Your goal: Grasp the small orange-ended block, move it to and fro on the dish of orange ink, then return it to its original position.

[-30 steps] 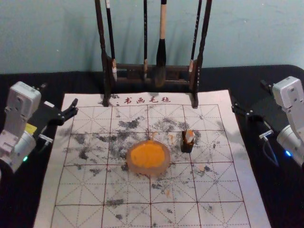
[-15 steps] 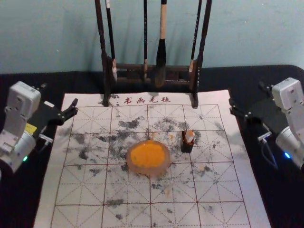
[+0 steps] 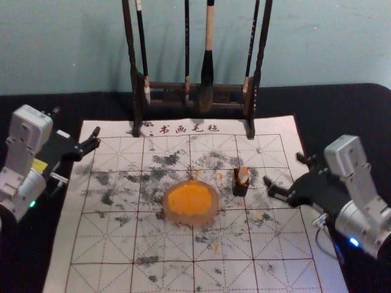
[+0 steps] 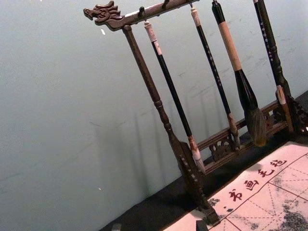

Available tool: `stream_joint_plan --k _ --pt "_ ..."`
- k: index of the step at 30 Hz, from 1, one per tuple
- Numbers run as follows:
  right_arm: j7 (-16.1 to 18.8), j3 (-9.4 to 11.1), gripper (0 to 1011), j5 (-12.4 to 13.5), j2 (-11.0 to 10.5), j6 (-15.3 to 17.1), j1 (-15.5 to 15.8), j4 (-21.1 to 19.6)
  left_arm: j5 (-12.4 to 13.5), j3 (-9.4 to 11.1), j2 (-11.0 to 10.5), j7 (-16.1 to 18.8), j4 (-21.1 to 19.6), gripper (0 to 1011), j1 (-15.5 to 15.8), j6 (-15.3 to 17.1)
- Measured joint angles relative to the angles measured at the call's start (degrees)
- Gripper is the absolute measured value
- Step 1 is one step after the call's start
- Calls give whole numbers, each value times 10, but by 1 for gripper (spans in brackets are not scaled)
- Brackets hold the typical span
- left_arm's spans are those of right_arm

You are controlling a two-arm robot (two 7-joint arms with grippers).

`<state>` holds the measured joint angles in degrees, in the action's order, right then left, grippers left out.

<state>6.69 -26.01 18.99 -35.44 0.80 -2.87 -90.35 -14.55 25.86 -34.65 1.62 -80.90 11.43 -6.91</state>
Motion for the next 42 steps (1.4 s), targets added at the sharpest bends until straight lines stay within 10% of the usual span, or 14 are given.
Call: stream_joint_plan --k 42 --pt "31 8 1002 -26 128 38 -21 37 0 0 0 0 0 1001 0 0"
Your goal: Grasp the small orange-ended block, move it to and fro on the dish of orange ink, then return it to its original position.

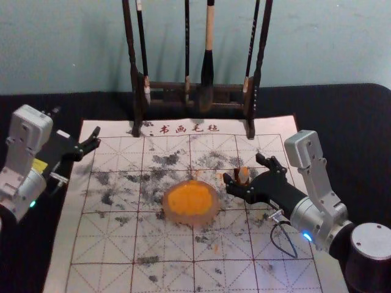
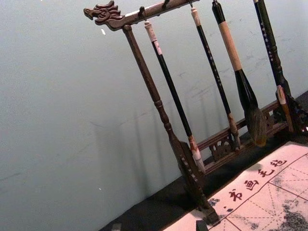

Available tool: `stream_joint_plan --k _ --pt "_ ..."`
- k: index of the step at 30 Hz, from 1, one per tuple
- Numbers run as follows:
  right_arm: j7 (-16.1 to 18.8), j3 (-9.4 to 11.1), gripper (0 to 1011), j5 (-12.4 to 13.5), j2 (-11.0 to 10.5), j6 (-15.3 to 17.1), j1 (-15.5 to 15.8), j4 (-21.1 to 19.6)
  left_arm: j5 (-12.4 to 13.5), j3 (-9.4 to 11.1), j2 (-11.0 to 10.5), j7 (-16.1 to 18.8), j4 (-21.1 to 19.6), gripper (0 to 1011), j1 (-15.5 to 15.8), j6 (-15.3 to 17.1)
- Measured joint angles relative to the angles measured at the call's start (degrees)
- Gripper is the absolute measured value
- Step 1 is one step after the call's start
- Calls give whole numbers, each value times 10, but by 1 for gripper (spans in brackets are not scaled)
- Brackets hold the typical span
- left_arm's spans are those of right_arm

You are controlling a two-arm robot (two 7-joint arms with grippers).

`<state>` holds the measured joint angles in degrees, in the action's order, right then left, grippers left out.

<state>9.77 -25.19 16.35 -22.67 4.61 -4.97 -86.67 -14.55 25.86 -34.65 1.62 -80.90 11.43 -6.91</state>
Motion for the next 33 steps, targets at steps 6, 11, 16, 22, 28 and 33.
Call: stream_joint_plan --k 6,11,16,22,28,33 --pt "0 0 1002 0 -1 0 0 0 0 0 0 0 0 1001 0 0" --pt "-1 0 1000 0 -1 0 0 0 0 0 0 0 0 1001 0 0" --pt "-1 -1 1000 1 -1 -1 0 0 0 0 0 0 0 1001 0 0" --pt "-1 -1 881 1 -1 -1 0 0 0 0 0 0 0 1001 0 0" --pt "-2 -1 744 1 -2 -1 0 0 0 0 0 0 0 1001 0 0" --pt "-2 -1 568 2 -2 -1 0 0 0 0 0 0 0 1001 0 0"
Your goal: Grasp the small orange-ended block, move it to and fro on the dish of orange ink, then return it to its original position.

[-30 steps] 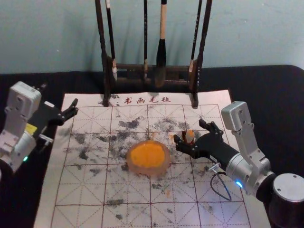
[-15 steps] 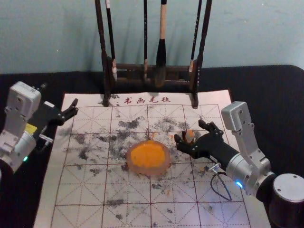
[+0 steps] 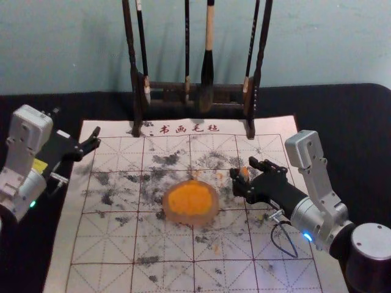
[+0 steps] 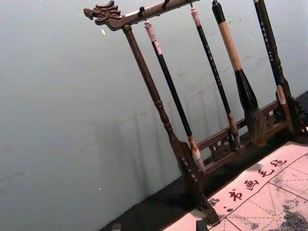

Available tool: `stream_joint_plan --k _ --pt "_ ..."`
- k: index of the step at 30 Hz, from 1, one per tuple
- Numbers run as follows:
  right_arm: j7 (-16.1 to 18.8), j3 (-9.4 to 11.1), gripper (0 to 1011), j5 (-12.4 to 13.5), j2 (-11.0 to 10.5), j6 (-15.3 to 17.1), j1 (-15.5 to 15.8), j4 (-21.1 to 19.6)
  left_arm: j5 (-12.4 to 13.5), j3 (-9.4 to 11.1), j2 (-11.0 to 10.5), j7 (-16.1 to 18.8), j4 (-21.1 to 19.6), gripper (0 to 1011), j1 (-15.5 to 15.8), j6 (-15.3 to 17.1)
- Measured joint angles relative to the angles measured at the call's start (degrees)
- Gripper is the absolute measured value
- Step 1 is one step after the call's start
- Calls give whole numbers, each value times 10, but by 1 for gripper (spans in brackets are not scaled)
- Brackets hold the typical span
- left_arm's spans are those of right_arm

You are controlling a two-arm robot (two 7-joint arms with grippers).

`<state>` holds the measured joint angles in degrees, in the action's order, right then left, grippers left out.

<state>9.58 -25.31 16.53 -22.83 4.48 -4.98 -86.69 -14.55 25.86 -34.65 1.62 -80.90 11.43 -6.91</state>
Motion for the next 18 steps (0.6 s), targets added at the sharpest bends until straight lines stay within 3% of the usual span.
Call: stream_joint_plan --k 13,18 --pt "0 0 173 0 0 0 0 0 0 0 0 0 0 1002 0 0" --pt "0 0 134 0 0 0 0 0 0 0 0 0 0 1001 0 0"
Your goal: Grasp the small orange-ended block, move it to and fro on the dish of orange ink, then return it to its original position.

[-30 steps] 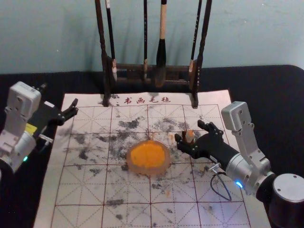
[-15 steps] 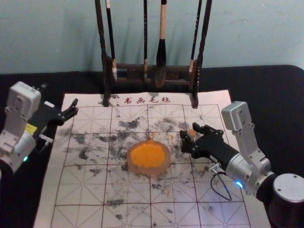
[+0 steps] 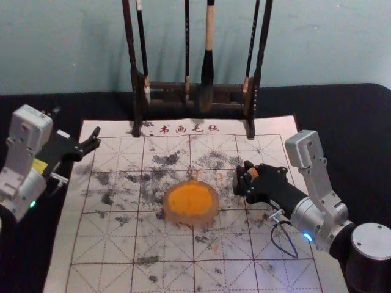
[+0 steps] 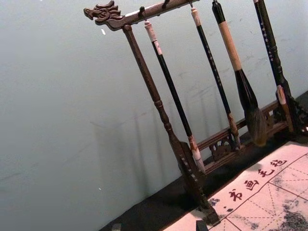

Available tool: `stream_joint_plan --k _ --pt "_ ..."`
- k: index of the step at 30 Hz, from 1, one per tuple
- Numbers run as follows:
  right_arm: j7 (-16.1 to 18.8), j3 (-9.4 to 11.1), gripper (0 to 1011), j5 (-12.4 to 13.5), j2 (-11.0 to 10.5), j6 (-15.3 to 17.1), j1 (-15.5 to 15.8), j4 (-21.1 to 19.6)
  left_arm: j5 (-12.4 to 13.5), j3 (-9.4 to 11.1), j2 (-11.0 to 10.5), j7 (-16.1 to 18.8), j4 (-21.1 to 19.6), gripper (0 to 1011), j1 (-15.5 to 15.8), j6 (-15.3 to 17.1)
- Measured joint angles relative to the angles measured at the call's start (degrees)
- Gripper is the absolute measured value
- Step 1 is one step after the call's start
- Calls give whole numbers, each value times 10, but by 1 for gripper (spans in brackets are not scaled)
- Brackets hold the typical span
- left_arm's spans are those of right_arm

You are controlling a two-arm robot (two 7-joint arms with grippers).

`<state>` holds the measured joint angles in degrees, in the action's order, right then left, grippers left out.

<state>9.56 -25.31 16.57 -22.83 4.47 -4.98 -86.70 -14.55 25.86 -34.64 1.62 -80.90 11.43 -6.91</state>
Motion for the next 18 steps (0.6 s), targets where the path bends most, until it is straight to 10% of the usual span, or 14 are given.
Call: stream_joint_plan --k 18 --pt "0 0 123 0 0 0 0 0 0 0 0 0 0 1001 0 0"
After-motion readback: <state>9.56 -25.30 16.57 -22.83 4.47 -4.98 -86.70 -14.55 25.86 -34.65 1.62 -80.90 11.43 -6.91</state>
